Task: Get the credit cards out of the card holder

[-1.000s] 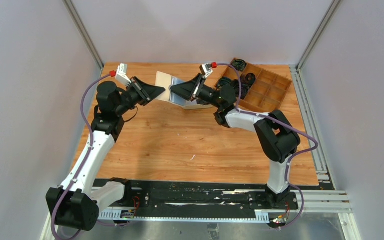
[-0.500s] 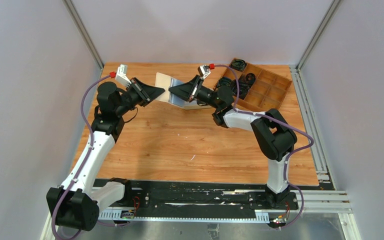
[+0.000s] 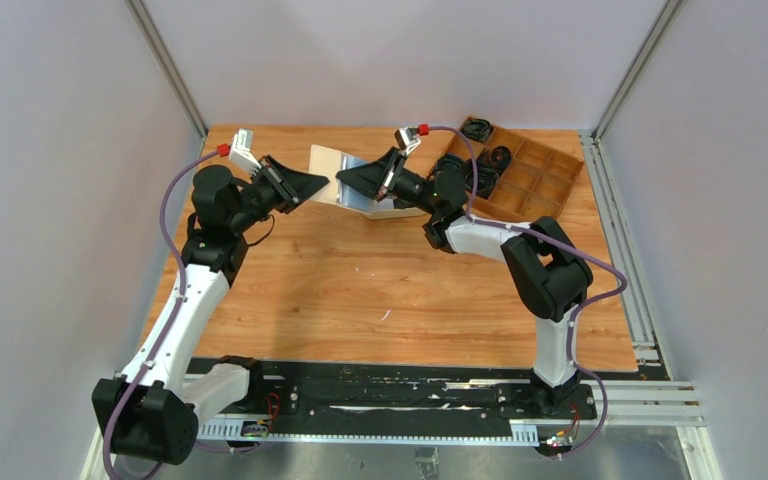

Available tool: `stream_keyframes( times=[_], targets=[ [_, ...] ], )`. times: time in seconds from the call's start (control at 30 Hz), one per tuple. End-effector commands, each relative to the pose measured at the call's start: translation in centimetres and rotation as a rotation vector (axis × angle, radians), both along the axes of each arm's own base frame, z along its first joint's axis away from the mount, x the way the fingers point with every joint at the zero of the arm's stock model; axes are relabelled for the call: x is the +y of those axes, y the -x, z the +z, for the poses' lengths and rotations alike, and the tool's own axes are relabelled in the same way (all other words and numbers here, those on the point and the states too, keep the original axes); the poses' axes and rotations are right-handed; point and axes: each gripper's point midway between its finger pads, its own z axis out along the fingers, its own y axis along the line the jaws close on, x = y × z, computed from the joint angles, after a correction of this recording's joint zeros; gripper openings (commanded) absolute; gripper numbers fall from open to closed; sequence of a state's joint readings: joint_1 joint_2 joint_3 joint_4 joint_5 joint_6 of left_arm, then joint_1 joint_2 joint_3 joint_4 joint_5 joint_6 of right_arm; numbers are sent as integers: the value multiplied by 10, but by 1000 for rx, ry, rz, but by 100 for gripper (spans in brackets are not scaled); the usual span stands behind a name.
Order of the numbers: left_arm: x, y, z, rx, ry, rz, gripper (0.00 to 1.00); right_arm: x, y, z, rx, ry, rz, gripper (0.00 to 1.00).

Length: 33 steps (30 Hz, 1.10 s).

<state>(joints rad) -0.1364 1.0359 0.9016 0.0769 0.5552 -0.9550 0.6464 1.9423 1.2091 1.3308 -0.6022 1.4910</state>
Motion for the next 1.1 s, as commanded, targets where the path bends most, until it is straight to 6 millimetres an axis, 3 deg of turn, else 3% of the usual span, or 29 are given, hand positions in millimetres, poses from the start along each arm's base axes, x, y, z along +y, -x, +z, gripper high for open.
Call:
stream_keyframes(
  times=[0.0, 0.33, 0.63, 0.83, 0.97, 1.07],
  targets=[
    [1, 7, 12, -43, 11, -17, 0, 2, 5, -5, -10, -1, 9, 0],
    [10, 5, 14, -45, 12, 14, 0, -32, -9, -27, 29, 20, -57, 0],
    [15, 2, 15, -42, 12, 36, 0, -44, -16, -37, 54, 21, -85, 0],
    [14, 3, 13, -38, 15, 29, 0, -35, -8, -18, 2, 10, -41, 0],
    [14, 2, 11, -35, 13, 28, 0, -21, 9, 7, -101, 33, -8, 20],
    [14, 3, 12, -35, 14, 27, 0, -10, 19, 15, -148, 74, 6, 27]
  ],
)
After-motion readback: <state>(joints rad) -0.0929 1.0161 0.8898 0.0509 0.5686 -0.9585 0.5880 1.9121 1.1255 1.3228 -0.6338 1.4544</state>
